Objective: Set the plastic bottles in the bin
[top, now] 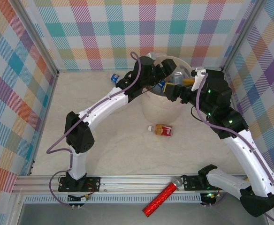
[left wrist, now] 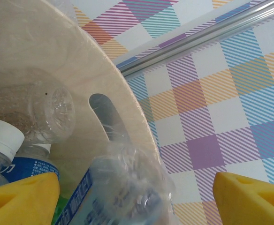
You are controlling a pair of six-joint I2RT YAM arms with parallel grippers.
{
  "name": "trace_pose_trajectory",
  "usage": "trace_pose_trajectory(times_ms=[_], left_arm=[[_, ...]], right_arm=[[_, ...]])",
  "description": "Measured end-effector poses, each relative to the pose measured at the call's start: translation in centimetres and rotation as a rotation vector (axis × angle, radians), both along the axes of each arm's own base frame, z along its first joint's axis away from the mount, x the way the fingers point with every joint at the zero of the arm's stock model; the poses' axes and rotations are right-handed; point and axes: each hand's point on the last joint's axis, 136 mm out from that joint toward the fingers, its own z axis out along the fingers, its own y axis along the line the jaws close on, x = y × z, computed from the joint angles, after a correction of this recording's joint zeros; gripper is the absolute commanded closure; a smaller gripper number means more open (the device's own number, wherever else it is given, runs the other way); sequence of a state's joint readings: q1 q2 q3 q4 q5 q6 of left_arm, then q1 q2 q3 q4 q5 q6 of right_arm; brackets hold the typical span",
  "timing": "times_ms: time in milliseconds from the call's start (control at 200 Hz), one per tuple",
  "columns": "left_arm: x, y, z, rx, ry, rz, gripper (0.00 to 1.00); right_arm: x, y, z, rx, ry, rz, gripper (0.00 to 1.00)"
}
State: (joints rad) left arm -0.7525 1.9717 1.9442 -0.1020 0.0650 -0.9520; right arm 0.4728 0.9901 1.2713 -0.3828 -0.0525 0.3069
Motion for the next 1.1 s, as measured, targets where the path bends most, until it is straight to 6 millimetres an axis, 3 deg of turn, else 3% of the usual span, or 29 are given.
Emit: trace_pose_trajectory(times_ms=[435,710,910,1100], left_arm=[[-0.7,1.5,2.4,0.053,-0.081,0.019,0.15],[-2.1,4.2,4.2,0.207,-0.162,0.029,0.10],[-2.5,8.6,5.4,0.321,-0.193,0.089,0.00],[-0.3,17.8,4.3,0.387,-0.124,0.277,0.00]], right_arm=[[0.0,0.0,-0.1,-0.001,0.001,0.000,0.01],[-0.1,0.3,-0.1,0.002,0.004,0.021,0.01],[-0.2,1.8,-0.7,0.007,0.027,0.095,0.01],[0.0,3.2,-1.4,0.004,0.047,0.143,0.01]])
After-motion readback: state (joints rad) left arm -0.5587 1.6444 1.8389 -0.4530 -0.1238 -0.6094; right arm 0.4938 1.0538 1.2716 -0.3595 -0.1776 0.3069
